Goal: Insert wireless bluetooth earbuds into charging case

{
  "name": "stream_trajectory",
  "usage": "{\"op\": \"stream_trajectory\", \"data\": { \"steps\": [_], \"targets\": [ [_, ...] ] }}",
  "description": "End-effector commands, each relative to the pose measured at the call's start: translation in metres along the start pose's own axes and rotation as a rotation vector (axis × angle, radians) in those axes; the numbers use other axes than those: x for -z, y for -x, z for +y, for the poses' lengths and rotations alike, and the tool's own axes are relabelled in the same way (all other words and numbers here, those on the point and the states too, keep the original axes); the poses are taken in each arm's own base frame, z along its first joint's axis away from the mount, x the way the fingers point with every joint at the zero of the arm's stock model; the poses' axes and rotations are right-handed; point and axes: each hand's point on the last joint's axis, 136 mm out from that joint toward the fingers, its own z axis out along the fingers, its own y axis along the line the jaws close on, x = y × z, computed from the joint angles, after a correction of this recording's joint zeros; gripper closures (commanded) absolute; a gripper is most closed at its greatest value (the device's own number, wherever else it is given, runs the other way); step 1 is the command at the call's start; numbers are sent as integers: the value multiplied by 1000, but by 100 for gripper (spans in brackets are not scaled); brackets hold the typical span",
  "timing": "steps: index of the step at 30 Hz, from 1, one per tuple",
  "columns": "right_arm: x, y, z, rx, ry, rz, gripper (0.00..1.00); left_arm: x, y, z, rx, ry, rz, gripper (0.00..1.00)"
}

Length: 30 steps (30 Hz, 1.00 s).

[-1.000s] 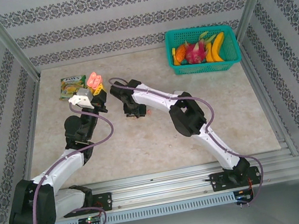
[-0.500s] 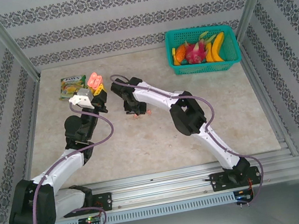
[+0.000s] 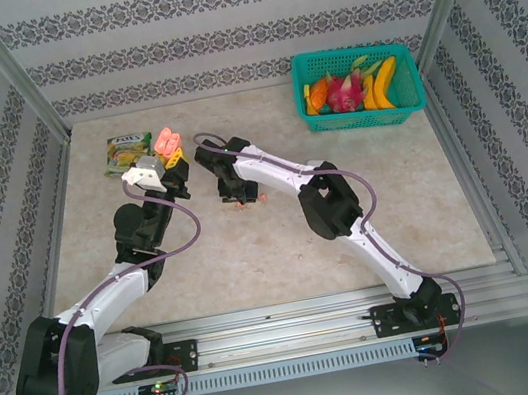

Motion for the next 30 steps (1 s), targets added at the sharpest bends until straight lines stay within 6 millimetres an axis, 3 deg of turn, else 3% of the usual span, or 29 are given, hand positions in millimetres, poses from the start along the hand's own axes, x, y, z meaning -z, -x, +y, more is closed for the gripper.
{"op": "stream_trajectory", "data": {
  "steps": [1, 19, 30],
  "targets": [
    [-5, -11, -2, 10, -35, 22, 59, 1, 10, 2, 10, 1, -32, 100],
    [-14, -12, -3, 6, -53, 29, 61, 2, 8, 3, 9, 2, -28, 100],
    [-14, -10, 0, 7, -43, 24, 68, 2, 6, 2, 7, -1, -22, 100]
  ]
}}
